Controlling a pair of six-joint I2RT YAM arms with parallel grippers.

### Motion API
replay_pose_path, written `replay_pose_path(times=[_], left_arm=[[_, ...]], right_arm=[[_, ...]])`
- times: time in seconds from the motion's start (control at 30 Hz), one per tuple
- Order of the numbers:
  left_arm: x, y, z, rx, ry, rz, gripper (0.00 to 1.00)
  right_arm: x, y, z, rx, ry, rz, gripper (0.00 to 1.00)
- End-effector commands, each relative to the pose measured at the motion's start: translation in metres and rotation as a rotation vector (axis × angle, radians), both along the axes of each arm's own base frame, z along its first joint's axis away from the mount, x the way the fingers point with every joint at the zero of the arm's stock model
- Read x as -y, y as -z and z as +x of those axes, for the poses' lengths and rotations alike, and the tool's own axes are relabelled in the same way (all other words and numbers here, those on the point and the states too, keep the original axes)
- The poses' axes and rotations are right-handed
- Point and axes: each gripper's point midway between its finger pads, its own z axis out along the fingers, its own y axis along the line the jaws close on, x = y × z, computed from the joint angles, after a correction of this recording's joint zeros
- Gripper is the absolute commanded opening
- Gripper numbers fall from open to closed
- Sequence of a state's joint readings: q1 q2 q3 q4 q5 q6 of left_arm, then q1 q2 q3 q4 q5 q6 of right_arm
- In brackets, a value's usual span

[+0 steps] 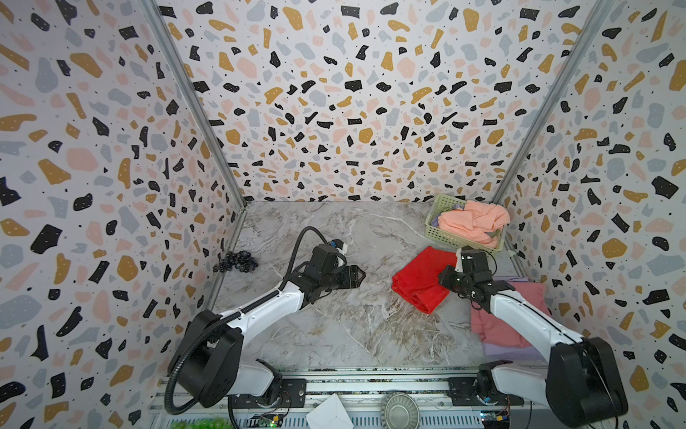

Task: Fold and stack the t-shirts
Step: 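Carry the red shirt with the right gripper onto the pink folded stack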

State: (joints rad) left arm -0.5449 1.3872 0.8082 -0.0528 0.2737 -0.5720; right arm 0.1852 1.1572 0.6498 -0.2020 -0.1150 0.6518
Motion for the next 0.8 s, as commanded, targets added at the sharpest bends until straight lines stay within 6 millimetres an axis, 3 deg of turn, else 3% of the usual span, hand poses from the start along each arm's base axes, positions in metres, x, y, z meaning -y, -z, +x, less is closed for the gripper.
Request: replay_pose_path(times=[0.0, 0.23, 0.47, 0.6, 0.77], left_arm=[[-0.002, 0.003, 0.006, 0.030, 0.029, 0.041, 0.72], [0.010, 0.011, 0.010, 0.017, 0.052, -0.028, 0.72], [0.000, 0.021, 0.014, 0.003, 0.048, -0.024, 0.72], [-0.009, 0.023, 0.018, -0.004, 0.024, -0.040, 0.72], [-0.018, 0.026, 0.021, -0.008, 0.005, -0.041, 0.72]], right_arm=[[0.033, -0.012, -0.017, -0.036, 0.055, -0.105, 0.00], [0.055, -0.065, 0.018, 0.017, 0.070, -0.132, 0.00], [0.098, -0.099, 0.045, 0.002, 0.120, -0.217, 0.02], [0.125, -0.103, 0.045, -0.025, 0.158, -0.210, 0.03], [0.160, -0.118, 0.031, -0.020, 0.232, -0.218, 0.03]])
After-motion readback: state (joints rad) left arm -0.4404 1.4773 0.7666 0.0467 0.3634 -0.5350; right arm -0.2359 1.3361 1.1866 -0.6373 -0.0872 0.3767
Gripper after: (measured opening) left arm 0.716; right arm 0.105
